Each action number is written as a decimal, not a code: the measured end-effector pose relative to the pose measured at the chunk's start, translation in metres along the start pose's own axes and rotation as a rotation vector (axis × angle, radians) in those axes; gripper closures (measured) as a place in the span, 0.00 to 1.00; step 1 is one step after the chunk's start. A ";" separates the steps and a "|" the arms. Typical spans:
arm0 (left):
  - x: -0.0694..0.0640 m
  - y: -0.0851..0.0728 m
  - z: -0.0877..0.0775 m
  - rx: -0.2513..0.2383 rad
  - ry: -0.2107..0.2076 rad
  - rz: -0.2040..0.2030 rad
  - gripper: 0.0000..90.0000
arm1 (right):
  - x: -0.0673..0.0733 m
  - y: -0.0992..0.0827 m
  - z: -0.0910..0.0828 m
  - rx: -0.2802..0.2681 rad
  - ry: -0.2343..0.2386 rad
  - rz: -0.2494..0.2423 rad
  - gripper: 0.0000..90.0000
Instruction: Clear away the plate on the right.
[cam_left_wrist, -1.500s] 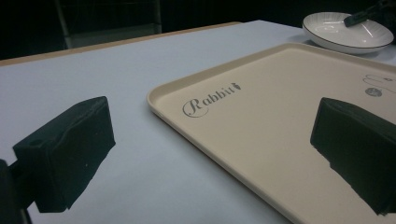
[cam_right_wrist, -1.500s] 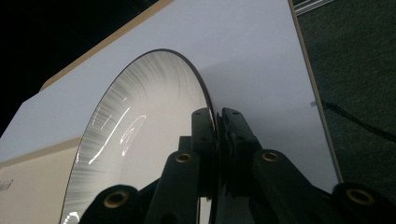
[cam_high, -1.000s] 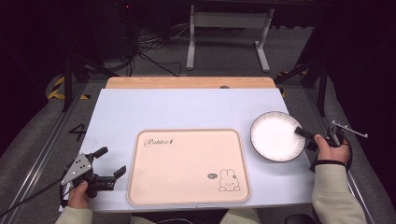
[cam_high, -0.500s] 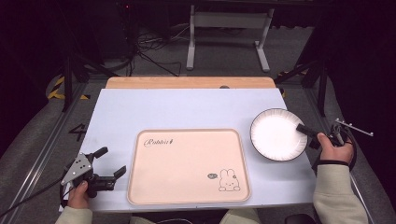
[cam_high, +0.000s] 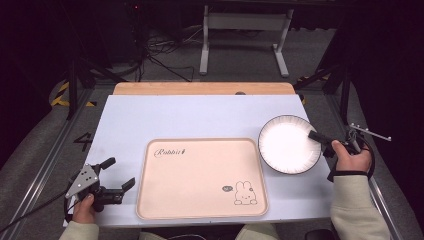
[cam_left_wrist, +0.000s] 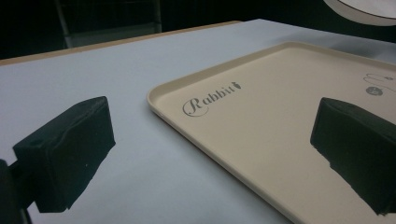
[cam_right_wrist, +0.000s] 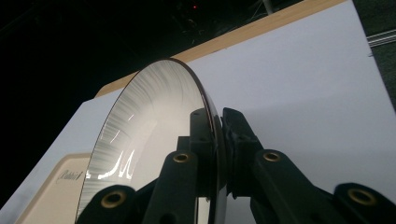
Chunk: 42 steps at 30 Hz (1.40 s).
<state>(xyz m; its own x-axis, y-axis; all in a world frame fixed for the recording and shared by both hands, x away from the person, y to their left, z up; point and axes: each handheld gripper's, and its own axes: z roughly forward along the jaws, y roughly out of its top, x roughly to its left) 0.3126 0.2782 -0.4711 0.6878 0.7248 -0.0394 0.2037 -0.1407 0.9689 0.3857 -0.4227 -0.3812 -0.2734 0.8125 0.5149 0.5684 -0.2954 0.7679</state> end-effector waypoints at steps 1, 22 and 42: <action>0.000 0.000 0.000 0.000 0.000 0.000 0.00 | 0.002 0.000 0.001 0.004 0.006 -0.003 0.93; 0.000 0.000 0.000 0.001 -0.002 0.000 0.00 | 0.054 -0.003 0.034 0.074 0.142 -0.048 0.93; 0.000 0.000 0.000 0.003 -0.002 0.010 0.00 | 0.095 -0.012 0.059 0.134 0.291 -0.053 0.93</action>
<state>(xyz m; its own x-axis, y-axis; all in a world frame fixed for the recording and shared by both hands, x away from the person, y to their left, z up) 0.3130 0.2784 -0.4710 0.6913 0.7220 -0.0306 0.1988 -0.1493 0.9686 0.3986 -0.3128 -0.3635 -0.5047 0.6413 0.5780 0.6393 -0.1724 0.7494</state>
